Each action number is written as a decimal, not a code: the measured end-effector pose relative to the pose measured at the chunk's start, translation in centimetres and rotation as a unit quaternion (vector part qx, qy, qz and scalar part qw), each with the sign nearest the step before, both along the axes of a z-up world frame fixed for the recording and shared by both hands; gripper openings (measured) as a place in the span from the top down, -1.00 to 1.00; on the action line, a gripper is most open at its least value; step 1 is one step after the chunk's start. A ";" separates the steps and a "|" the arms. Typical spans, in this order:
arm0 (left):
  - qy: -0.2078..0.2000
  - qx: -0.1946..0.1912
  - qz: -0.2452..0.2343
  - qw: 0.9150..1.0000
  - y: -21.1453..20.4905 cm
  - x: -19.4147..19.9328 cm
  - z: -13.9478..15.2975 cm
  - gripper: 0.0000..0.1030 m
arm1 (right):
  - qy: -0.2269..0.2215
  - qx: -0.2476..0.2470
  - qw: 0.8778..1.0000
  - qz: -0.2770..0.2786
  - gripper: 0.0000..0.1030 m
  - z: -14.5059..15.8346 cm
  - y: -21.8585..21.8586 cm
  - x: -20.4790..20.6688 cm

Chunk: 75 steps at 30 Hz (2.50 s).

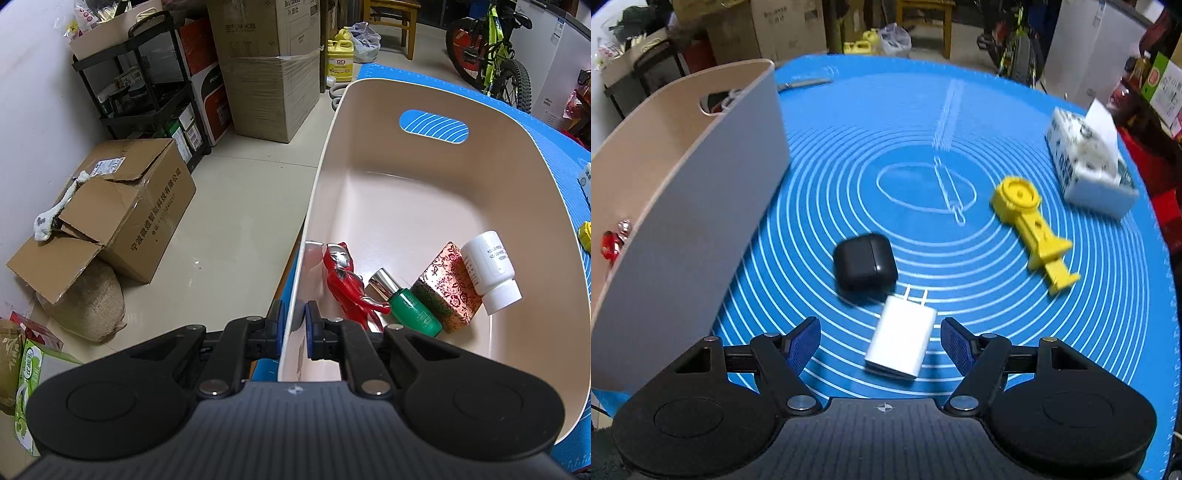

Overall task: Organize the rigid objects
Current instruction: 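Move the right tool to the white charger and grasp it, then carry the white charger into the basket and release it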

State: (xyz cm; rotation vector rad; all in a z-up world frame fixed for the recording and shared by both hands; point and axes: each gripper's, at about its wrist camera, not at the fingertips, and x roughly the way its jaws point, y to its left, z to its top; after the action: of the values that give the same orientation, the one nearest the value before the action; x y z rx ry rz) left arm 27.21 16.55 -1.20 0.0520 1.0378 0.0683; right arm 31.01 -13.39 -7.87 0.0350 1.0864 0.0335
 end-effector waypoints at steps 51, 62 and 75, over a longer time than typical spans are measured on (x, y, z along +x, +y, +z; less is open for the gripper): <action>0.001 0.001 0.001 1.000 -0.1 -0.1 0.0 0.73 | -0.205 0.058 0.977 0.012 0.18 10.6 6.4 0.7; 0.001 -0.001 0.001 1.000 -0.1 -0.1 0.0 0.73 | -0.197 0.055 0.974 0.102 0.18 10.6 13.2 1.9; 0.001 -0.002 0.000 1.000 0.0 0.1 0.1 0.74 | -0.115 0.019 0.978 0.174 0.18 7.1 18.6 2.4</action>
State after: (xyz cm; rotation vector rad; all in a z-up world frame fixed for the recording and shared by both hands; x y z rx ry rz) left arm 27.29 16.57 -1.09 0.0481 1.0407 0.0672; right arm 33.45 5.17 -0.79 -0.1227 0.8498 0.3667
